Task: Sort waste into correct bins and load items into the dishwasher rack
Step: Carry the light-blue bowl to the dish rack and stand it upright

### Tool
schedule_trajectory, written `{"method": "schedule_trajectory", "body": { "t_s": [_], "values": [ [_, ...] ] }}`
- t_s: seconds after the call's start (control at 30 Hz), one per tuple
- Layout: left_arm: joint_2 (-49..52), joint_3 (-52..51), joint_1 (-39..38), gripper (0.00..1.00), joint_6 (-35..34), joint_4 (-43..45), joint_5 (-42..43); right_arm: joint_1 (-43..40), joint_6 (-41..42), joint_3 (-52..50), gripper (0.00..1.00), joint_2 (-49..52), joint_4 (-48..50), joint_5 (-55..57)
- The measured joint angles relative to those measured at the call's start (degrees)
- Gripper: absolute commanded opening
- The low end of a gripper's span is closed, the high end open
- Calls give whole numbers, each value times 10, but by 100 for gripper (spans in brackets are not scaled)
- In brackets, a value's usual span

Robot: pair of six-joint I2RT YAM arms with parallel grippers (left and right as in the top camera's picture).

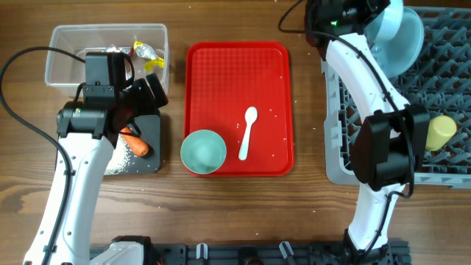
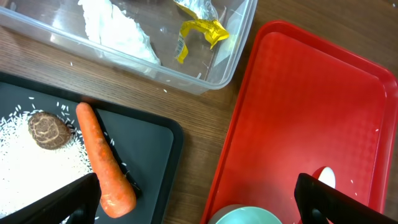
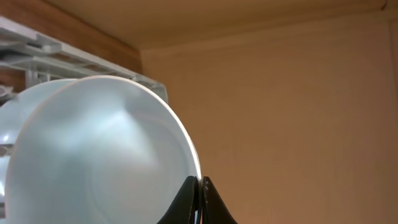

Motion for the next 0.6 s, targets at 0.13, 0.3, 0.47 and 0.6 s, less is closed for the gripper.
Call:
{"method": "schedule_trajectory", "body": {
  "t_s": [0.13,0.3,0.47,0.6],
  "values": [
    [0,0,0,100,0,0,0,0,-7,-53,4,0,7,-13],
    [0,0,0,100,0,0,0,0,-9,-78,4,1,51,-40],
    [0,0,0,100,0,0,0,0,-14,-78,4,2,64,-58],
    [0,0,0,100,0,0,0,-1,-41,-79,4,19,96,-59]
  ]
}}
